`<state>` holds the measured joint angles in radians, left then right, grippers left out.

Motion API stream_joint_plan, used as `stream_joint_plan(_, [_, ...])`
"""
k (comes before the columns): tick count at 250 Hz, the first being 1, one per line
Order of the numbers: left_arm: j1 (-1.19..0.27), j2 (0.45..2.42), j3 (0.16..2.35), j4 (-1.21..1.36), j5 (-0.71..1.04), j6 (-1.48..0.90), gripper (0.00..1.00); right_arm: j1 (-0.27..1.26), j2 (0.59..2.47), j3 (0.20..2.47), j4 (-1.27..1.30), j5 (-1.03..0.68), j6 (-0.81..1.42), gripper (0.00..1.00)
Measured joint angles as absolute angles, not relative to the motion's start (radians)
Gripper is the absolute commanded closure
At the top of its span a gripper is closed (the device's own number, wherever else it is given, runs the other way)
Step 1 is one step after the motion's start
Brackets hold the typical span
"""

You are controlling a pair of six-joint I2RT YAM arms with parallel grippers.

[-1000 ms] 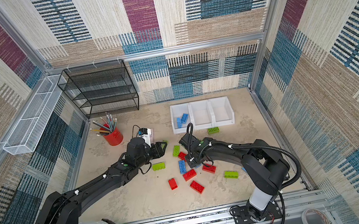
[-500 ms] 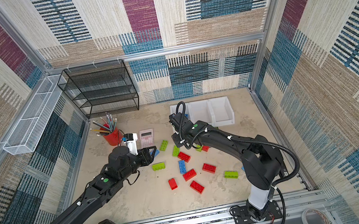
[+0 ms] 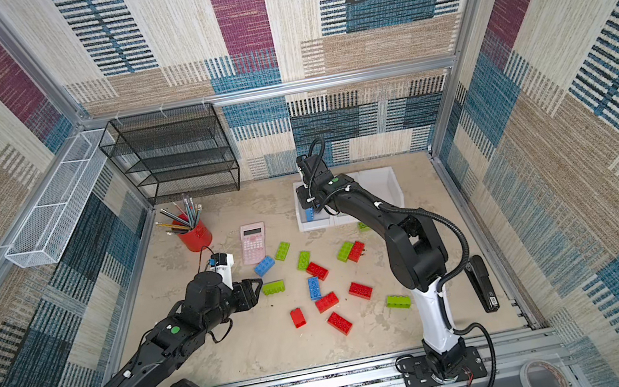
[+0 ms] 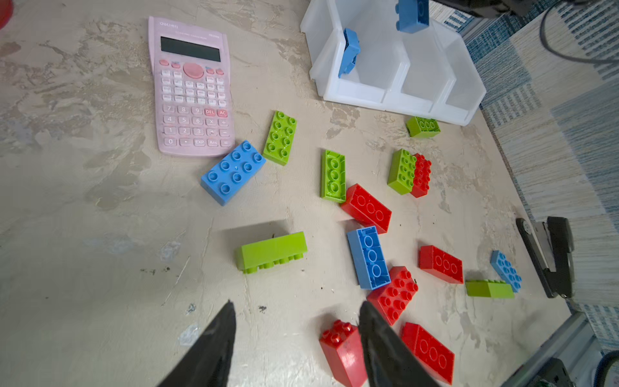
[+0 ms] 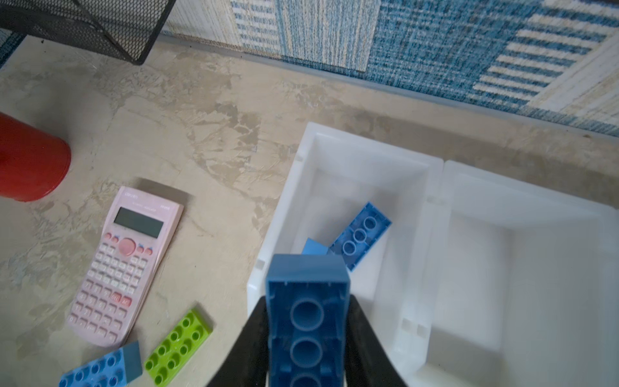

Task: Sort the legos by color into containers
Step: 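Carry the blue brick with the right gripper into the bin compartment and release, then grasp the blue brick beside the calculator with the left gripper while the right gripper withdraws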

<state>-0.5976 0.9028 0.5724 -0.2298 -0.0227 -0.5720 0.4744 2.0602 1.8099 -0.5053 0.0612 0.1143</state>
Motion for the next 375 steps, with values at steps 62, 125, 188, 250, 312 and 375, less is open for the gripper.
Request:
stream_joint_plan(62, [-0.598, 0.929, 0.566, -0.229, -0.022, -0.572, 0.4, 0.435, 2.189, 1.949, -0.506, 0.064, 0.097, 0.57])
stream_joint_plan(125, [-0.598, 0.934, 0.567, -0.232, -0.027, -0.572, 0.38, 0.419, 2.217, 1.987, -0.505, 0.064, 0.097, 0.29])
stream_joint_plan(188, [-0.598, 0.985, 0.641, -0.3, -0.027, -0.568, 0.28, 0.418, 2.103, 1.849, -0.457, 0.045, 0.101, 0.16])
stream_joint_plan(250, [-0.596, 1.128, 0.834, -0.471, -0.09, -0.54, 0.13, 0.437, 1.729, 1.396, -0.239, 0.002, 0.148, 0.06])
stream_joint_plan(312, [-0.554, 1.33, 1.008, -0.582, -0.123, -0.467, 0.11, 0.498, 1.365, 0.877, 0.037, -0.032, 0.262, 0.05])
stream_joint_plan(375, [-0.508, 1.592, 1.176, -0.635, -0.093, -0.442, 0.1, 0.556, 1.202, 0.582, 0.215, -0.041, 0.343, 0.05])
